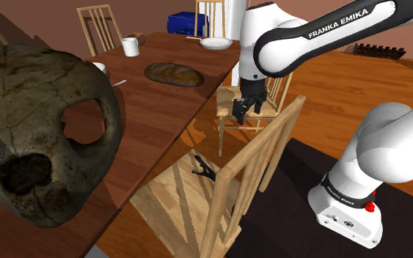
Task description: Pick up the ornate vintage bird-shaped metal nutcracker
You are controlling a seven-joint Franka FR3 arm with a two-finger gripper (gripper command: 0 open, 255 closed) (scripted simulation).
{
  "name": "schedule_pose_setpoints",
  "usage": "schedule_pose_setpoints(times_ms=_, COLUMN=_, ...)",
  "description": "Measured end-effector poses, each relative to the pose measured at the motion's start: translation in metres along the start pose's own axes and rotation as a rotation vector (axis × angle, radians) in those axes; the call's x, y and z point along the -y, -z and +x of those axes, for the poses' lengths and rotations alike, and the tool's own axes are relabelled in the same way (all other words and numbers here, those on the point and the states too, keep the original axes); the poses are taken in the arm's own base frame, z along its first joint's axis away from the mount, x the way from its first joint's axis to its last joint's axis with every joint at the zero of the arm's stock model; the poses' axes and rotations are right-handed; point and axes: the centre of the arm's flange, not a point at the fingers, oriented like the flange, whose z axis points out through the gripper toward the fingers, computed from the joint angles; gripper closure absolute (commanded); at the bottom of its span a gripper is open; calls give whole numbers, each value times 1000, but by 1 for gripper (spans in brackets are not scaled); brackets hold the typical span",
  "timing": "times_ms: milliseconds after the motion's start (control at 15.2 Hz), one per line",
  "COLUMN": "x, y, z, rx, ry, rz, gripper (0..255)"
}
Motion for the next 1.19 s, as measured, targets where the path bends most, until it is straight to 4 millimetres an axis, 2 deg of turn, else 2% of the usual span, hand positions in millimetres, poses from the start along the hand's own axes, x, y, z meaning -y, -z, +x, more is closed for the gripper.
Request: schedule_pose_setpoints(times_ms=1188, x=123, y=-199, z=59, rx=3, ry=14, rz=-39, gripper=0)
